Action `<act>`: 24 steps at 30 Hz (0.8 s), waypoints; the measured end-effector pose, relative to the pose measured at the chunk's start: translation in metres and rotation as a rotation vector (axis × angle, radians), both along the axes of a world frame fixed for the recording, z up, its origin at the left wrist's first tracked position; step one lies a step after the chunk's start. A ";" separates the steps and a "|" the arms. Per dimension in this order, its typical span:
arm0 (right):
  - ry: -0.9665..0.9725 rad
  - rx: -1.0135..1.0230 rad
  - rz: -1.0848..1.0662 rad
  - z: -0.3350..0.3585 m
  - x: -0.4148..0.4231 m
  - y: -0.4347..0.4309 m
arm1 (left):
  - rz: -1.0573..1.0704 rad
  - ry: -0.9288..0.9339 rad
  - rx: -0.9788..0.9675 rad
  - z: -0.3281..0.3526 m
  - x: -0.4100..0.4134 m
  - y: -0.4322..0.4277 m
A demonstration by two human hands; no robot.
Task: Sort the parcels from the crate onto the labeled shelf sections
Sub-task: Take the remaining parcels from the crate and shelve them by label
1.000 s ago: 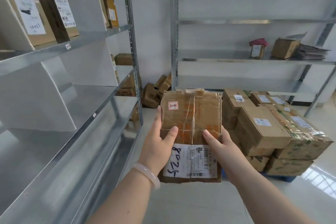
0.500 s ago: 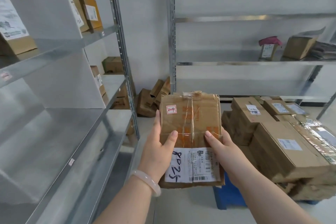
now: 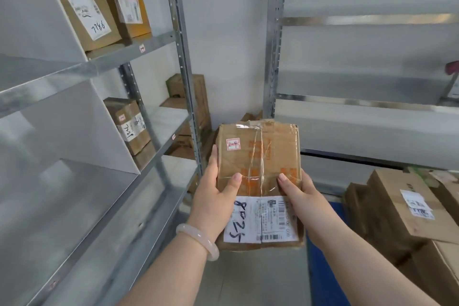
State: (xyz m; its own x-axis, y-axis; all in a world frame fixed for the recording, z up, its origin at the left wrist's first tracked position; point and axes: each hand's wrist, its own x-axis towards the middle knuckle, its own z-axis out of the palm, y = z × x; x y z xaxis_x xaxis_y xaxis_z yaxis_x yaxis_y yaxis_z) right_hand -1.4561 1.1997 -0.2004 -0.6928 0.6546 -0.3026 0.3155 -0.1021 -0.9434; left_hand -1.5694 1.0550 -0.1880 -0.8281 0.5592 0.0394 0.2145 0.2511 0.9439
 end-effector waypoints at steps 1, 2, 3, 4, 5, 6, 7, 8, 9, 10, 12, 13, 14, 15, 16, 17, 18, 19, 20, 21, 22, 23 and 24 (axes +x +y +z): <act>-0.005 -0.002 0.016 -0.002 -0.015 0.008 | 0.015 0.000 -0.009 -0.001 -0.012 0.006; -0.015 -0.001 0.030 -0.005 -0.029 0.016 | 0.026 0.000 -0.019 -0.003 -0.025 0.011; -0.022 0.000 0.043 -0.009 -0.044 0.023 | 0.036 -0.003 -0.025 -0.005 -0.038 0.017; -0.017 -0.009 0.054 -0.012 -0.059 0.029 | 0.044 -0.010 -0.023 -0.008 -0.052 0.022; -0.011 -0.024 0.063 -0.015 -0.075 0.036 | 0.048 -0.018 -0.022 -0.010 -0.066 0.027; -0.011 -0.037 0.071 -0.018 -0.092 0.042 | 0.051 -0.023 -0.026 -0.013 -0.081 0.031; -0.017 -0.040 0.080 -0.020 -0.110 0.047 | 0.057 -0.021 -0.033 -0.016 -0.098 0.035; -0.016 -0.043 0.087 -0.022 -0.130 0.051 | 0.067 -0.011 -0.034 -0.019 -0.115 0.039; -0.008 -0.049 0.093 -0.023 -0.150 0.055 | 0.079 -0.003 -0.033 -0.021 -0.134 0.042; 0.006 -0.054 0.100 -0.025 -0.171 0.059 | 0.093 0.004 -0.032 -0.022 -0.153 0.045; 0.026 -0.042 0.123 -0.027 -0.213 0.066 | 0.118 0.019 -0.028 -0.020 -0.193 0.050; 0.027 -0.035 0.137 -0.026 -0.234 0.069 | 0.128 0.023 -0.026 -0.017 -0.212 0.052; 0.031 -0.034 0.148 -0.024 -0.254 0.072 | 0.136 0.026 -0.025 -0.012 -0.229 0.053; 0.039 -0.037 0.154 -0.023 -0.273 0.075 | 0.142 0.033 -0.029 -0.009 -0.247 0.054; 0.048 -0.045 0.156 -0.021 -0.291 0.077 | 0.147 0.044 -0.029 -0.004 -0.262 0.056; 0.056 -0.054 0.158 -0.020 -0.308 0.079 | 0.152 0.052 -0.029 -0.001 -0.278 0.058; 0.065 -0.060 0.162 -0.019 -0.323 0.082 | 0.155 0.059 -0.031 0.000 -0.292 0.061; 0.071 -0.064 0.169 -0.019 -0.337 0.085 | 0.158 0.063 -0.037 0.000 -0.305 0.063; 0.072 -0.069 0.179 -0.020 -0.349 0.088 | 0.164 0.064 -0.046 -0.002 -0.316 0.066; 0.072 -0.076 0.194 -0.021 -0.360 0.092 | 0.178 0.062 -0.049 -0.003 -0.326 0.068; 0.070 -0.077 0.214 -0.022 -0.371 0.096 | 0.194 0.062 -0.045 -0.006 -0.336 0.070; 0.071 -0.076 0.238 -0.023 -0.381 0.100 | 0.208 0.064 -0.037 -0.008 -0.345 0.072; 0.073 -0.076 0.261 -0.024 -0.392 0.104 | 0.220 0.069 -0.028 -0.010 -0.353 0.074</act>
State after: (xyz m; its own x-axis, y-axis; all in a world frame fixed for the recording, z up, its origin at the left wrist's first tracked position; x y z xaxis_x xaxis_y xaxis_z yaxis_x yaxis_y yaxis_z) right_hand -1.8482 1.3041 -0.2243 -0.8569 0.4285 -0.2866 0.2716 -0.0973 -0.9575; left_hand -1.9227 1.1293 -0.1984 -0.9259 0.3675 0.0873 0.2157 0.3247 0.9209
